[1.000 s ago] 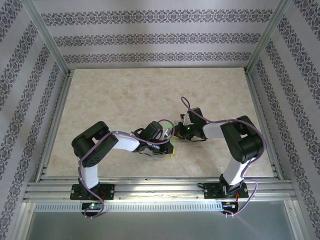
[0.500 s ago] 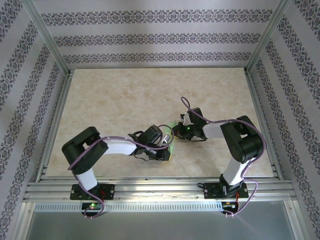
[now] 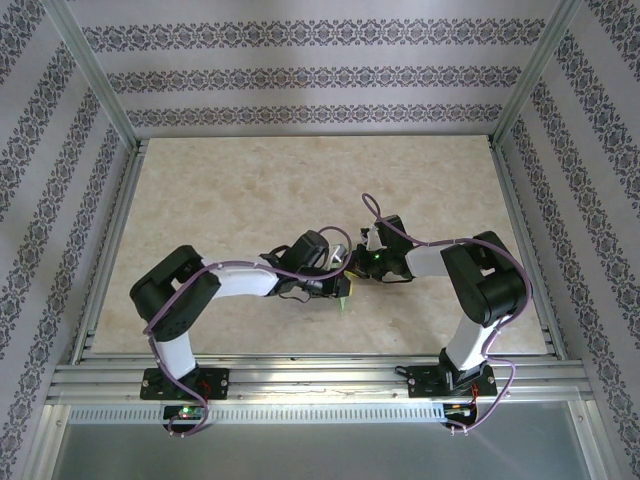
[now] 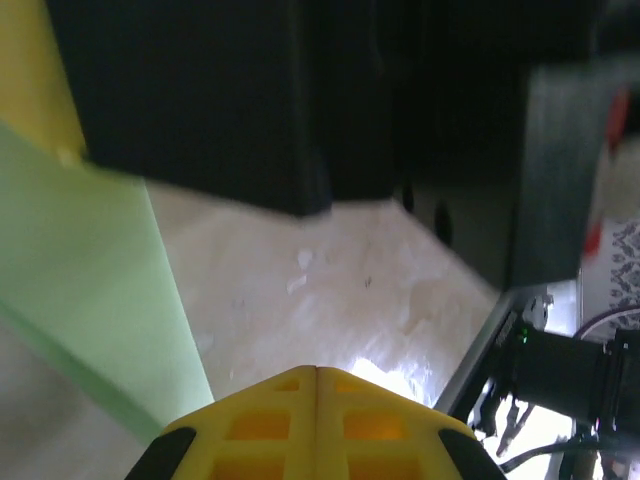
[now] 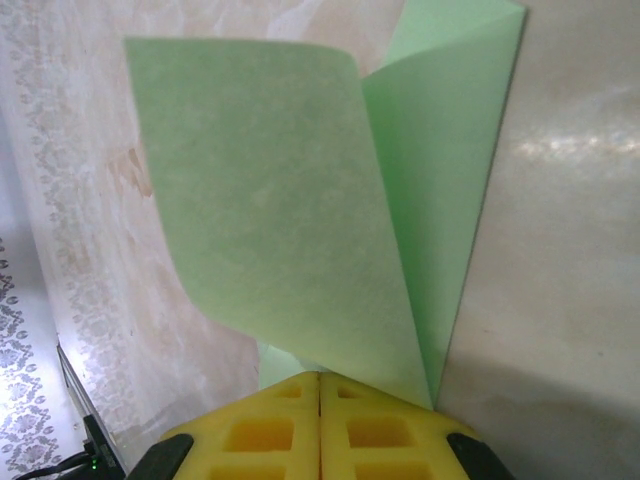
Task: Fold a paper plane with a square sheet of paper (pick it up from the middle)
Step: Fold the wing for the fifth time at the center of the table.
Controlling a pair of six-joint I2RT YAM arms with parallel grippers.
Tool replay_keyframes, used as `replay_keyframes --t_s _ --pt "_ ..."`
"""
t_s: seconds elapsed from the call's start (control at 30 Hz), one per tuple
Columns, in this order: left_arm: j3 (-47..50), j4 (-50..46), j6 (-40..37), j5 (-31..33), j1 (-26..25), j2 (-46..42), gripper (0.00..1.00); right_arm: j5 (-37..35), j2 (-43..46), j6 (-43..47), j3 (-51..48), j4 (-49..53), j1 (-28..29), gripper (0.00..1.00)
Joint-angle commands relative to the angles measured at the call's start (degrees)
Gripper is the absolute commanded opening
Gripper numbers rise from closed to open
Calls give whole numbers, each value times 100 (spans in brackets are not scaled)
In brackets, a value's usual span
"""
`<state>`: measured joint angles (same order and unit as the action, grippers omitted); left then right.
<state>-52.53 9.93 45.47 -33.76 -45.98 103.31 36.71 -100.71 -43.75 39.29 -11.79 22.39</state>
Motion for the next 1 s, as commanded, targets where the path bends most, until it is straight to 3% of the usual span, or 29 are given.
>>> replay_keyframes --t_s 0.0,0.33,0.7,0.97 --pt "-210 193 -5 172 80 193 3 -577 -309 -29 -185 548 107 7" --pt "-364 -341 -399 555 168 508 3 -567 -325 -55 -185 522 142 6" --pt "314 -261 -405 537 168 608 1 -525 -261 -90 -168 508 151 8" --pt "755 -326 -692 351 168 406 0 -459 517 40 52 954 44 19"
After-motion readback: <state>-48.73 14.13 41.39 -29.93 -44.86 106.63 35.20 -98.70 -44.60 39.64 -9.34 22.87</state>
